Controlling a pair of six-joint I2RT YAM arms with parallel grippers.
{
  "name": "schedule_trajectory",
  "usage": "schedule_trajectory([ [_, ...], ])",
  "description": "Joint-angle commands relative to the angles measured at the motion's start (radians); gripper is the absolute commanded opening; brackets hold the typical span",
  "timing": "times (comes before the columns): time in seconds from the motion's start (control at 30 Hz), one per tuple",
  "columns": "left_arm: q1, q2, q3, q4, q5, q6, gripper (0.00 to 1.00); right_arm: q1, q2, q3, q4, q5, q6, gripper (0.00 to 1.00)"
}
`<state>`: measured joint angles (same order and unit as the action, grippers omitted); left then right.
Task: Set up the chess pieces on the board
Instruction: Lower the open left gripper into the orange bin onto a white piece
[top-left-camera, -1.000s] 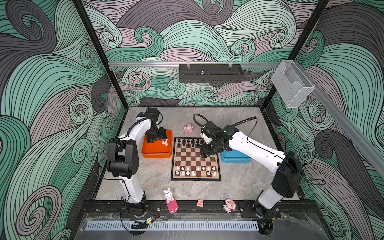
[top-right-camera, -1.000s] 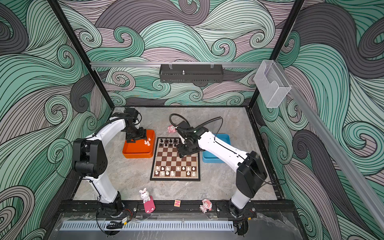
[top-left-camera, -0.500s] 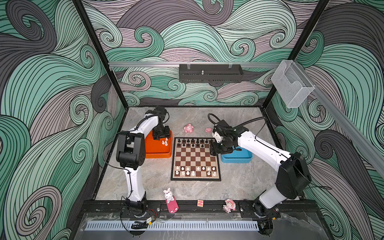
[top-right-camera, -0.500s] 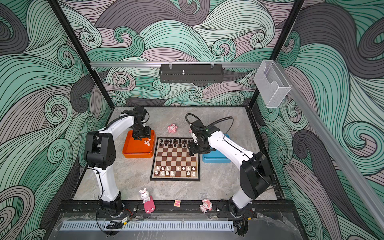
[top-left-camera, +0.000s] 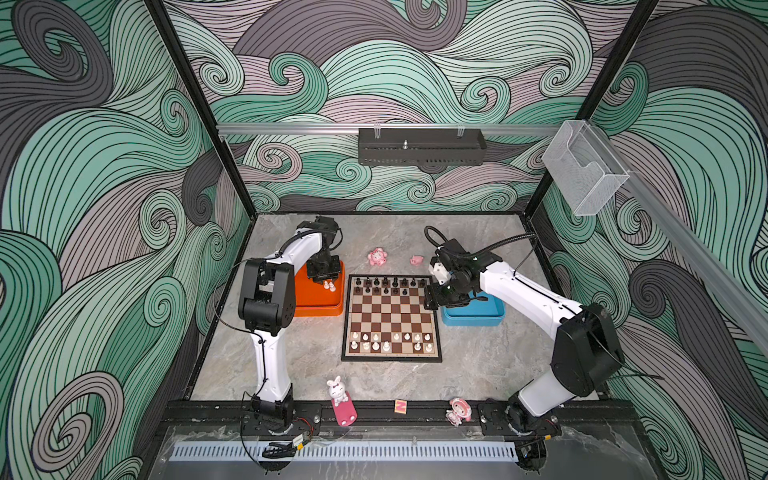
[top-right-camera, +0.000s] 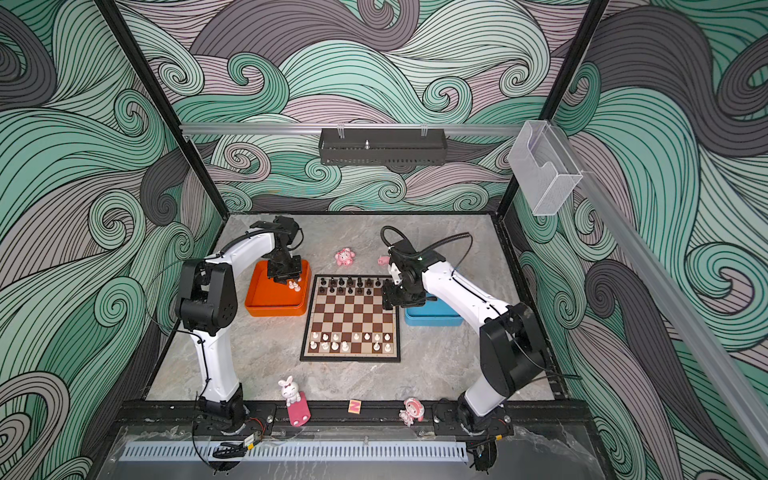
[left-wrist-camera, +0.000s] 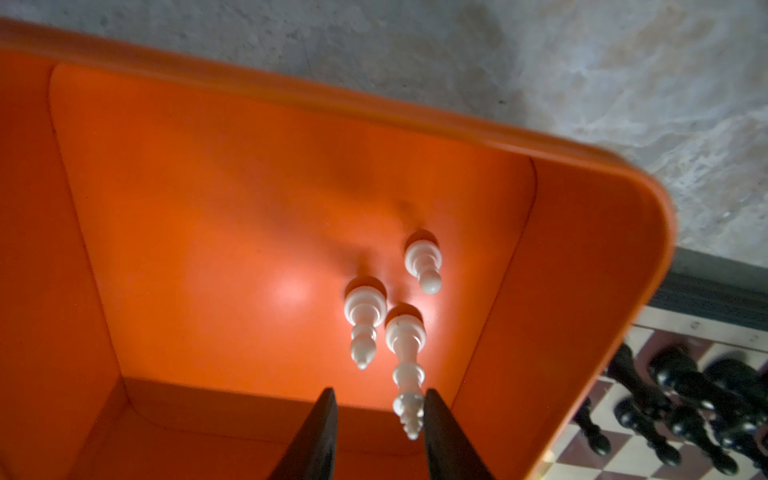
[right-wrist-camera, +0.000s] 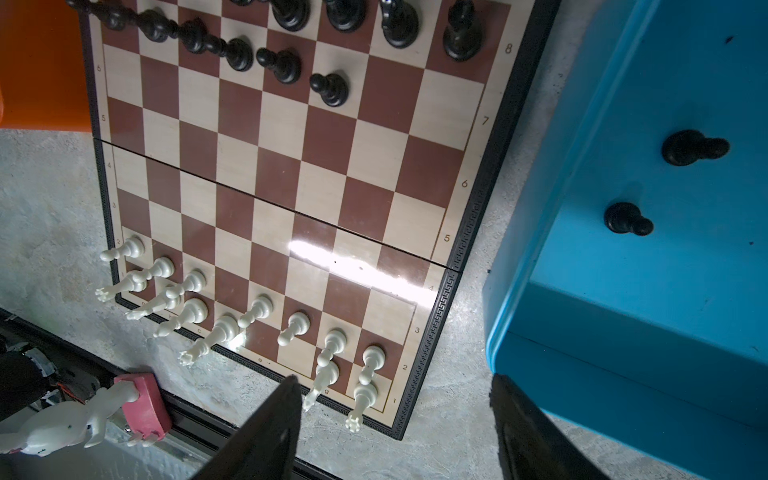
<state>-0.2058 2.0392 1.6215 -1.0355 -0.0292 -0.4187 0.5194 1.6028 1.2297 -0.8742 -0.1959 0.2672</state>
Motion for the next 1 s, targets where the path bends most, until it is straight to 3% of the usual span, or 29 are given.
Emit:
schedule_trajectory([
  [0.0, -0.015, 0.028, 0.035, -0.037, -0.025, -0.023, 0.36, -0.014, -0.016, -0.015, 0.007, -0.017, -0.017, 0.73],
  [0.97, -0.047, 0.08, 0.085, -0.052, -0.049, -0.007, 0.18, -0.038, -0.018, -0.047, 0.024, -0.034, -0.022, 0.73],
])
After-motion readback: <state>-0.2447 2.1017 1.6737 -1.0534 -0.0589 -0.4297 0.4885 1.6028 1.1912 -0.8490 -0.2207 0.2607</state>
